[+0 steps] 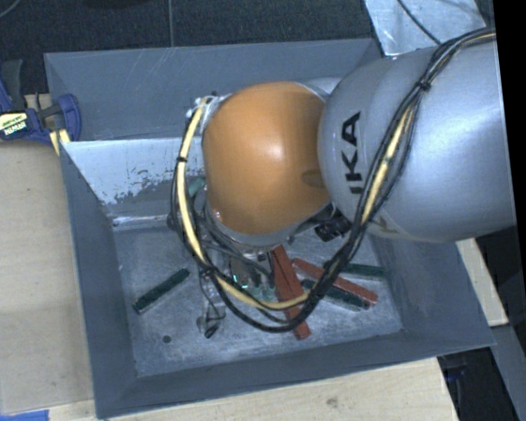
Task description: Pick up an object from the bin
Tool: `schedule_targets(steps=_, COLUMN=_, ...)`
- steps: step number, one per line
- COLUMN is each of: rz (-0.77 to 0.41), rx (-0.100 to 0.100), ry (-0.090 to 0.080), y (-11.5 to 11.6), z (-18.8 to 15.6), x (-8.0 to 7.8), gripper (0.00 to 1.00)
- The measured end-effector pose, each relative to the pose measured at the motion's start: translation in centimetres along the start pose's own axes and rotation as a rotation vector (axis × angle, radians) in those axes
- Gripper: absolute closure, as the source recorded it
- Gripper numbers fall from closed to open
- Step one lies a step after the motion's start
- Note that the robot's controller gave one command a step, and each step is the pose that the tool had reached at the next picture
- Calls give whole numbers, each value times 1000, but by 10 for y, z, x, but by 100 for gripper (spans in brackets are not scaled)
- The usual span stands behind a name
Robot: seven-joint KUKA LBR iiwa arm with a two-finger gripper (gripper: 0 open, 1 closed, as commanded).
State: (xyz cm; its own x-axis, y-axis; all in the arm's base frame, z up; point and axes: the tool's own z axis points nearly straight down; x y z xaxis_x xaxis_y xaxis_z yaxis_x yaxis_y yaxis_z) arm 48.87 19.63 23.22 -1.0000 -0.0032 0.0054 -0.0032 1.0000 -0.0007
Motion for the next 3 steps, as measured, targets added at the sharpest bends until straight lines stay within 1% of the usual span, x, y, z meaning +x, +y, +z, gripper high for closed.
schedule_targets(steps=1, rz=-75, rx=1, ry=-1, y=43, z=166, x=-32, gripper=0)
schedule_targets(steps=2, rz=-72, rx=-1, ry=-6, y=42, z=162, x=-33, gripper=0)
schedule_targets(steps=3, rz=-72, rx=-1, ry=-6, y=42, z=162, x=-33, gripper=0)
